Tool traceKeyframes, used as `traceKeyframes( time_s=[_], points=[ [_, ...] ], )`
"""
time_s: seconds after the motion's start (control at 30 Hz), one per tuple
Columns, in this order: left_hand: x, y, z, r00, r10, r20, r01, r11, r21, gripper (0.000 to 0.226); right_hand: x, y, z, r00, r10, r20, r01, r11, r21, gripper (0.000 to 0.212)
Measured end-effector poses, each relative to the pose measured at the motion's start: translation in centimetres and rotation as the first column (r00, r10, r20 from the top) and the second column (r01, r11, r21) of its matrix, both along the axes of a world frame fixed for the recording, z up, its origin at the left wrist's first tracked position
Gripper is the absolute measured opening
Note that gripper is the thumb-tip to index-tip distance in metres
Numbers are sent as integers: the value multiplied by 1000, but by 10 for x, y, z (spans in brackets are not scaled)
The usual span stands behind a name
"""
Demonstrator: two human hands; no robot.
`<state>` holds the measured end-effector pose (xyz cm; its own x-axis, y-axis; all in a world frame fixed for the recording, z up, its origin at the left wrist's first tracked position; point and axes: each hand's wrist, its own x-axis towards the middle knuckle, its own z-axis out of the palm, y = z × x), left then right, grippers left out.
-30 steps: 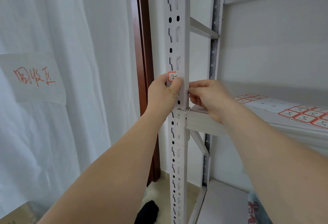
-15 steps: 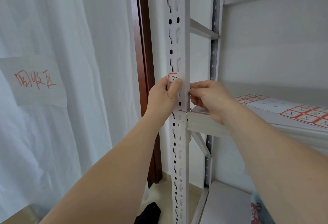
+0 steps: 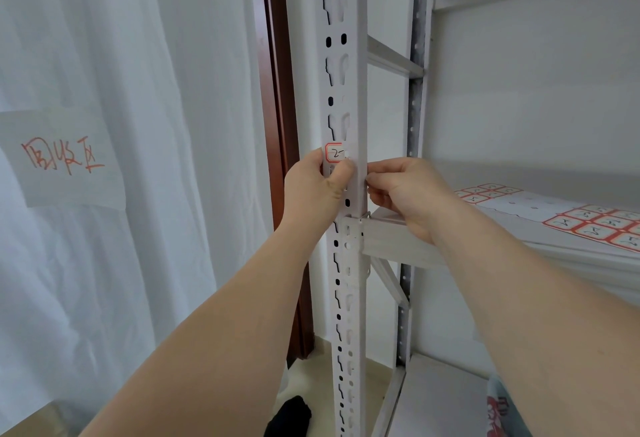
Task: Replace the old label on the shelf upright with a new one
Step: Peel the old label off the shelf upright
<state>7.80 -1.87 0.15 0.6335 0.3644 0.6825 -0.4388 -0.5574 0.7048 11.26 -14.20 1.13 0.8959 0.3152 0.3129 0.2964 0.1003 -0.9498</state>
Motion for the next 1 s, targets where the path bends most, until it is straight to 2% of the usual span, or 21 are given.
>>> traceKeyframes(
  time_s=[0.13, 0.6, 0.87, 1.0],
  points=[
    [-1, 2, -1, 1000, 6, -9, -6, 999, 32, 29, 0, 0, 0, 1000, -4, -7, 3, 1000, -13, 31],
    [0, 1, -2, 1000, 23, 6, -23, 999, 38, 25, -2, 0, 1, 1000, -10, -8, 10, 1000, -11, 30],
    [-5, -1, 0, 999, 30, -34, -29, 999, 44, 30, -1, -1, 1, 1000, -9, -2, 9, 1000, -7, 28],
    [-10, 1, -1, 997, -22, -72, 24, 999, 28, 32, 0, -1, -1, 1000, 4, 2, -4, 1000, -15, 26]
  ],
)
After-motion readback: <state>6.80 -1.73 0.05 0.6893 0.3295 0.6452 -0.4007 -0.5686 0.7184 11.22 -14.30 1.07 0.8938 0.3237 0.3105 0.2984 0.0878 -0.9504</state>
